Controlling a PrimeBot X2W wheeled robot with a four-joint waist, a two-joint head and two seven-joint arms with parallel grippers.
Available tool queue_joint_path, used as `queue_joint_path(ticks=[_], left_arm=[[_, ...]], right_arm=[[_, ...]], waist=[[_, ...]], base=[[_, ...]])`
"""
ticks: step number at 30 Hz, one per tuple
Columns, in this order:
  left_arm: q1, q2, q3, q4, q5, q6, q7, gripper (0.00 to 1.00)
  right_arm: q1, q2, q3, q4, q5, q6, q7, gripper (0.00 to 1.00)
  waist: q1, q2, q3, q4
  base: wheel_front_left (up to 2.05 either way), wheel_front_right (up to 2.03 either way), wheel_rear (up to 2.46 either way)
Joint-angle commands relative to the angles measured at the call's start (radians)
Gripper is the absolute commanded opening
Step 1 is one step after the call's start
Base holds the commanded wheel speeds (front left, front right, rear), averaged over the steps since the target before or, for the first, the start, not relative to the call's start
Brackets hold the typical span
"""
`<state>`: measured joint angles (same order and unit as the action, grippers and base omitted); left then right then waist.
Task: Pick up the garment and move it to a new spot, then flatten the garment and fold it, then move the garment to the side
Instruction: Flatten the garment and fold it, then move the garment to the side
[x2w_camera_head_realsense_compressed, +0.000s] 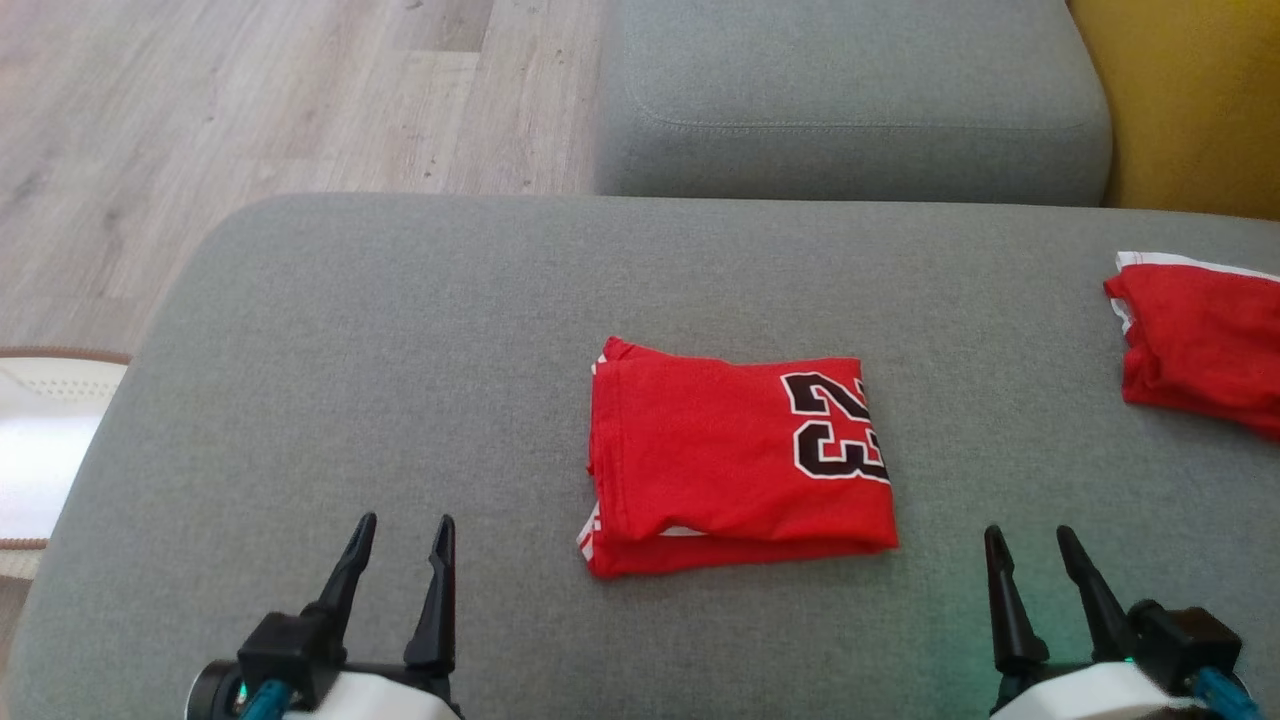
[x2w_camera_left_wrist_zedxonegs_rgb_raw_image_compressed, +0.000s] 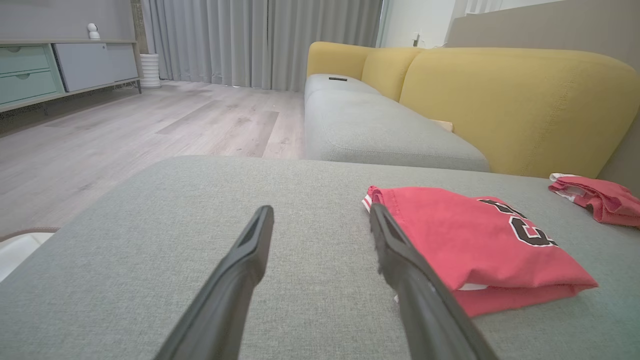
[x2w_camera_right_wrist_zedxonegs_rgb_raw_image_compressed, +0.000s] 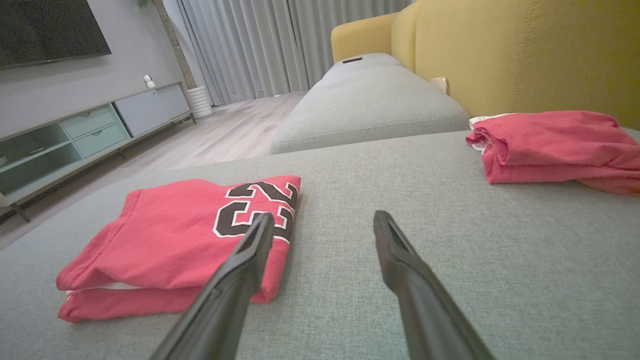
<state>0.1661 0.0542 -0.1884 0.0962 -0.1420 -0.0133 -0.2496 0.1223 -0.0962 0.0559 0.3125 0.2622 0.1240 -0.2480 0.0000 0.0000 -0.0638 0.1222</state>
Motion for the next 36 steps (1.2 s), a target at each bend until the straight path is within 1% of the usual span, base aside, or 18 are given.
queue_joint_path(ticks=[1, 12, 25, 36], left_arm=[[-0.029, -0.004, 0.029, -0.038, 0.01, -0.003, -0.012, 1.0], [-0.028, -0.004, 0.033, -0.022, 0.022, -0.004, -0.012, 1.0], [-0.032, -0.004, 0.033, -0.002, 0.019, 0.005, -0.012, 1.0], [-0.037, -0.004, 0.033, 0.004, 0.024, 0.003, -0.012, 1.0]], right_arm=[[-0.029, -0.003, 0.016, -0.032, -0.014, 0.007, -0.013, 1.0], [-0.018, 0.018, 0.006, -0.04, -0.042, 0.007, -0.014, 1.0], [-0.013, 0.023, 0.0, -0.034, -0.05, 0.007, -0.014, 1.0], [-0.014, 0.028, 0.002, -0.04, -0.053, 0.007, -0.014, 1.0]], waist=[[0.0, 0.0, 0.001, 0.0], [0.0, 0.0, 0.0, 0.0], [0.0, 0.0, 0.0, 0.005], [0.0, 0.0, 0.021, 0.011]], base=[[0.0, 0.0, 0.0], [0.0, 0.0, 0.0], [0.0, 0.0, 0.0], [0.0, 0.0, 0.0]])
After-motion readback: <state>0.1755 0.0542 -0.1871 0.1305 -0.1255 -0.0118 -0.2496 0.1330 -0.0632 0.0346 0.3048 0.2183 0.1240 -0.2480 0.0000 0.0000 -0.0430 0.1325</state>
